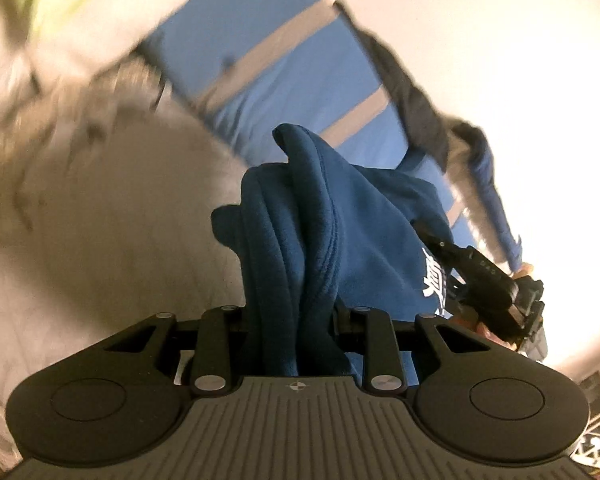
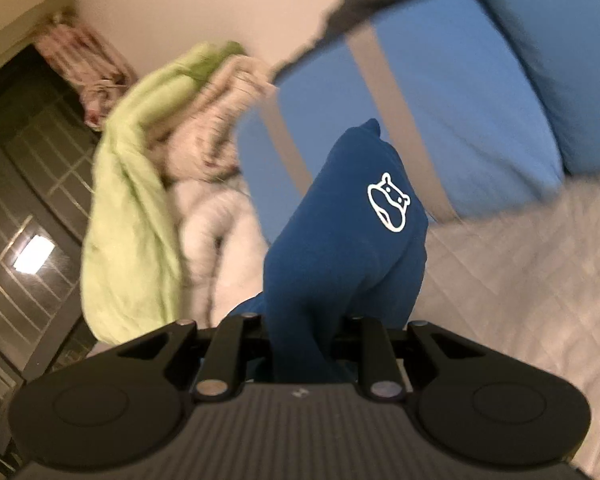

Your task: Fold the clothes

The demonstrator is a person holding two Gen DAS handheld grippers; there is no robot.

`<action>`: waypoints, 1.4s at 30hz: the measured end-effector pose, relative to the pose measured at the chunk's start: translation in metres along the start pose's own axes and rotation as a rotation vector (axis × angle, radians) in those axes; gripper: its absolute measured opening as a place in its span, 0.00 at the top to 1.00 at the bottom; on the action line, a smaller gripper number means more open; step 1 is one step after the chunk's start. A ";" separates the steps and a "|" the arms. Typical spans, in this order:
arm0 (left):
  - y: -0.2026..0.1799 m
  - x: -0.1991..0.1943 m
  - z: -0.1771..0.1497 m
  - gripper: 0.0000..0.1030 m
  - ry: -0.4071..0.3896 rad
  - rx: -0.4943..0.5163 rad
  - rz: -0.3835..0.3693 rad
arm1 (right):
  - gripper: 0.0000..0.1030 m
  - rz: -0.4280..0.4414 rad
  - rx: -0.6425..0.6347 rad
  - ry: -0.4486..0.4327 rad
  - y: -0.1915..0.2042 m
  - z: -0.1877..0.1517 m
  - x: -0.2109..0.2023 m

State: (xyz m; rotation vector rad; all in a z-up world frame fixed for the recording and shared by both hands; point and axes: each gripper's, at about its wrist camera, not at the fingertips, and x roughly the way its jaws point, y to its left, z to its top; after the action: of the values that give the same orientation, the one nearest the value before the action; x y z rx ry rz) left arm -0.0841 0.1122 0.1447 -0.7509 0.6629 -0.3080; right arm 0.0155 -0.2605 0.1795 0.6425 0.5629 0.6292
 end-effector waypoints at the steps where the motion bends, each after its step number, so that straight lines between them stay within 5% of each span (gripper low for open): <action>1: -0.002 -0.001 0.009 0.71 -0.025 0.026 0.005 | 0.81 0.011 -0.014 -0.011 0.008 0.007 0.003; 3: -0.005 0.006 0.029 0.63 -0.101 0.138 0.031 | 0.81 0.033 -0.049 -0.034 0.022 0.023 0.011; 5: 0.004 0.022 0.050 0.42 -0.156 0.172 0.124 | 0.76 0.008 -0.116 -0.056 0.025 0.042 0.036; 6: 0.011 0.032 0.056 0.30 -0.160 0.135 0.199 | 0.50 -0.054 -0.127 -0.060 0.022 0.049 0.052; 7: 0.017 0.037 0.056 0.29 -0.168 0.120 0.234 | 0.32 -0.139 -0.125 -0.060 0.018 0.052 0.065; 9: 0.027 0.048 0.054 0.29 -0.182 0.090 0.305 | 0.09 -0.291 -0.140 -0.066 0.013 0.054 0.088; 15: 0.025 0.058 0.028 0.29 -0.158 0.171 0.400 | 0.02 -0.384 -0.322 0.003 -0.001 0.014 0.081; 24: -0.009 0.041 0.018 0.29 -0.116 0.302 0.413 | 0.00 -0.462 -0.292 0.051 -0.017 -0.008 0.041; 35: -0.055 -0.024 0.030 0.29 -0.167 0.377 0.439 | 0.00 -0.463 -0.314 0.005 -0.009 0.031 -0.055; 42: -0.078 -0.066 0.054 0.29 -0.229 0.348 0.408 | 0.00 -0.495 -0.312 -0.119 -0.003 0.073 -0.148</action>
State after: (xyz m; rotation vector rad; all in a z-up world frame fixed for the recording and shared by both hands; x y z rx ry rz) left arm -0.1007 0.1177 0.2584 -0.2995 0.5123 0.0394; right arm -0.0366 -0.3906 0.2672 0.2281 0.4756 0.2016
